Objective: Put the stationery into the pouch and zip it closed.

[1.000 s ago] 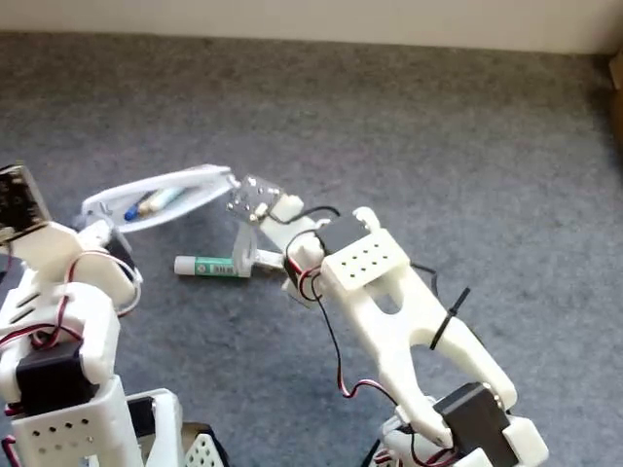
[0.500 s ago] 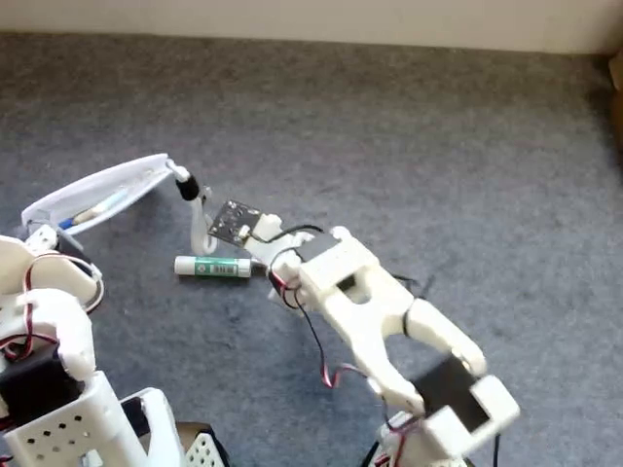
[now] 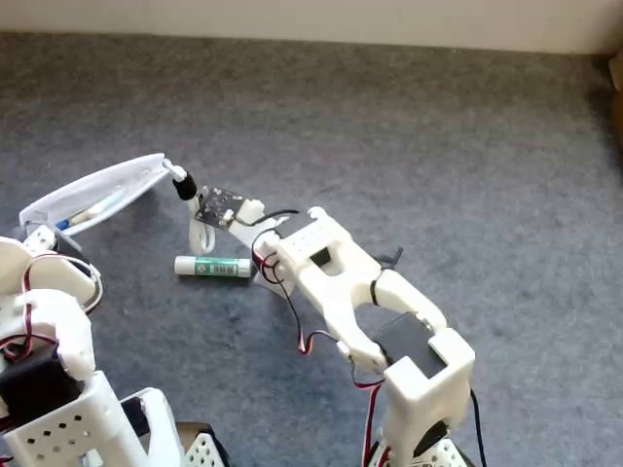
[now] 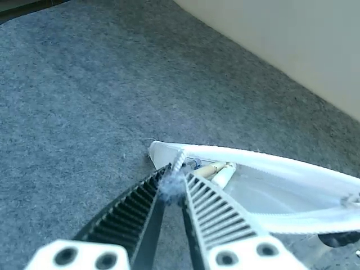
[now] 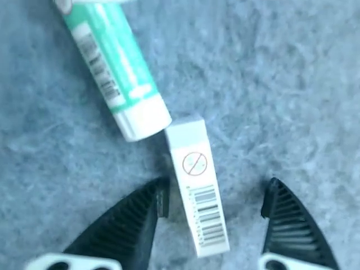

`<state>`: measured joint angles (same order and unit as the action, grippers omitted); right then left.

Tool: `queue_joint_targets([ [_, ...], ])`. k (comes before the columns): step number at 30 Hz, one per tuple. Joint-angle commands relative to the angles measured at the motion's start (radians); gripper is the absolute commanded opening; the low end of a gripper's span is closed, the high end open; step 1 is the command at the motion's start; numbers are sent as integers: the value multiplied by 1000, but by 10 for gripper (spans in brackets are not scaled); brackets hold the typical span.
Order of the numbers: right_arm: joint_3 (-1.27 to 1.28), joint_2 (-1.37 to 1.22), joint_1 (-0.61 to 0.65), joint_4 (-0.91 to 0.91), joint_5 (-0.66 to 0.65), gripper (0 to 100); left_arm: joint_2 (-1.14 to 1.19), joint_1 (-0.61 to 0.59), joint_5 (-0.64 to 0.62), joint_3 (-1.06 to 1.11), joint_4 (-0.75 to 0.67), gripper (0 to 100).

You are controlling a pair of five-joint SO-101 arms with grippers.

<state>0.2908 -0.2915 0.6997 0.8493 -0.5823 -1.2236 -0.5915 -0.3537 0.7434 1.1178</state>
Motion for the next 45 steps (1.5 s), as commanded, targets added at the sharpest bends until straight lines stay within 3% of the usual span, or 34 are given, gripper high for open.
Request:
queue_joint_targets([
  [1, -84, -35, 12, -15, -9, 260, -5, -7, -9, -10, -28, 7],
  [5, -111, -42, 13, 82, -57, 245, -5, -7, -9, -8, -28, 7],
  [10, -111, -42, 10, 232, -247, 9, -5, 22, -8, -8, -28, 7],
  [17, -74, 107, -44, 321, -256, 5, -2, 137, -8, -8, -26, 7],
  [29, 338, 771, -177, 314, -252, 5, -4, 375, -52, -30, -58, 7],
  [37, 406, 1171, -157, 303, -75, 5, -5, 490, -55, -93, -57, 7],
  [45, 409, 1385, -84, 39, 140, 5, -2, 489, -74, -15, -84, 7],
])
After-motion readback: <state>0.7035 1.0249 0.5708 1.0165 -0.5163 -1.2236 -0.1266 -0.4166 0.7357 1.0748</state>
